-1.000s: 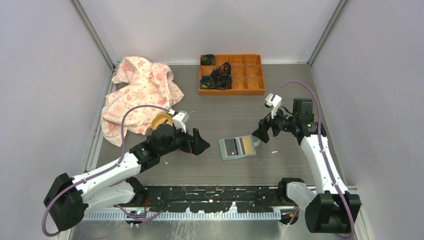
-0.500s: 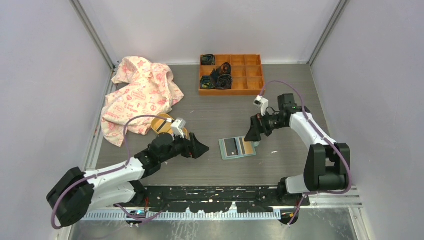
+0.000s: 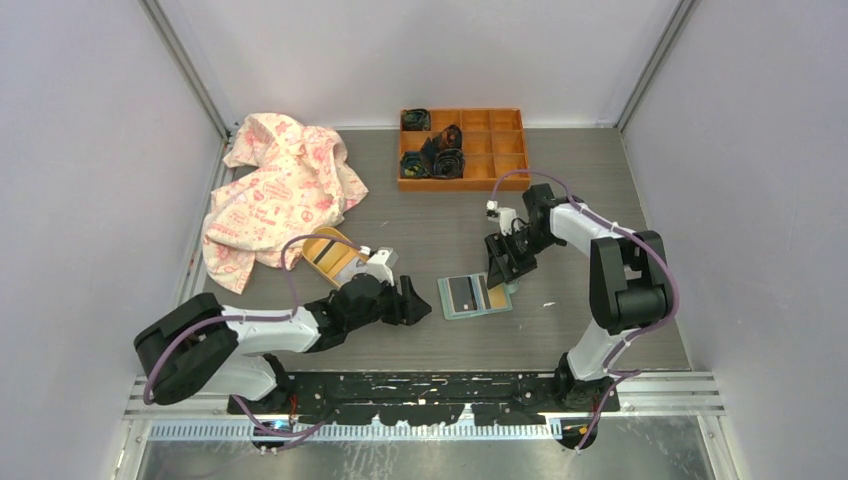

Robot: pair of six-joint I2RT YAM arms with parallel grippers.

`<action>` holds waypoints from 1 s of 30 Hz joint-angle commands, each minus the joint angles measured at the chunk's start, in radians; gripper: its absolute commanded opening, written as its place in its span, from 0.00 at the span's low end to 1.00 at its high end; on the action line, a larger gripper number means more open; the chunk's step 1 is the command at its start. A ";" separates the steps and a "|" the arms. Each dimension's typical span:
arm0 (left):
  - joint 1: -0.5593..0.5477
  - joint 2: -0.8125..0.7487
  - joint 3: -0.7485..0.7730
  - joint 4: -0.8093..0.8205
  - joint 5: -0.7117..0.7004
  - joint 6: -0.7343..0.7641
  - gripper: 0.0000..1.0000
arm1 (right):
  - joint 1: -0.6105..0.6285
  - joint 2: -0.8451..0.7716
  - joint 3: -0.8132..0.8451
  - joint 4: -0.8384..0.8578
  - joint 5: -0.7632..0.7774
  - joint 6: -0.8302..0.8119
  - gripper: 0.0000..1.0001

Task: Put the credit cards into the card holder
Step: Turn over the card slot in the card holder.

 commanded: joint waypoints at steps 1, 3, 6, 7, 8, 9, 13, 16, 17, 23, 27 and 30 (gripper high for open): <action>-0.025 0.051 0.074 0.027 -0.110 -0.032 0.59 | -0.002 0.019 0.050 -0.038 0.033 0.025 0.65; -0.032 0.090 0.102 0.015 -0.110 -0.039 0.59 | -0.001 0.039 0.056 -0.050 0.020 0.025 0.64; -0.037 0.148 0.138 0.008 -0.099 -0.045 0.59 | -0.002 0.077 0.072 -0.072 -0.009 0.020 0.62; -0.037 0.163 0.146 0.007 -0.095 -0.047 0.59 | -0.002 0.087 0.076 -0.078 -0.017 0.020 0.61; -0.037 0.177 0.155 0.004 -0.091 -0.048 0.58 | -0.001 0.096 0.080 -0.083 -0.023 0.020 0.61; -0.038 0.188 0.159 0.000 -0.091 -0.049 0.58 | -0.001 0.106 0.085 -0.089 -0.028 0.019 0.60; -0.038 0.226 0.180 -0.009 -0.081 -0.050 0.57 | -0.002 0.127 0.100 -0.116 -0.058 0.015 0.57; -0.039 0.258 0.197 -0.008 -0.065 -0.049 0.55 | -0.003 0.125 0.105 -0.128 -0.095 0.014 0.57; -0.039 0.268 0.205 -0.009 -0.061 -0.047 0.55 | -0.004 0.123 0.106 -0.132 -0.110 0.013 0.57; -0.039 0.303 0.230 -0.011 -0.048 -0.039 0.53 | -0.026 0.128 0.118 -0.164 -0.211 0.004 0.53; -0.039 0.304 0.235 -0.017 -0.046 -0.035 0.53 | -0.045 0.124 0.118 -0.174 -0.273 0.002 0.52; -0.038 0.298 0.235 -0.017 -0.041 -0.029 0.52 | -0.048 0.130 0.116 -0.176 -0.297 0.003 0.52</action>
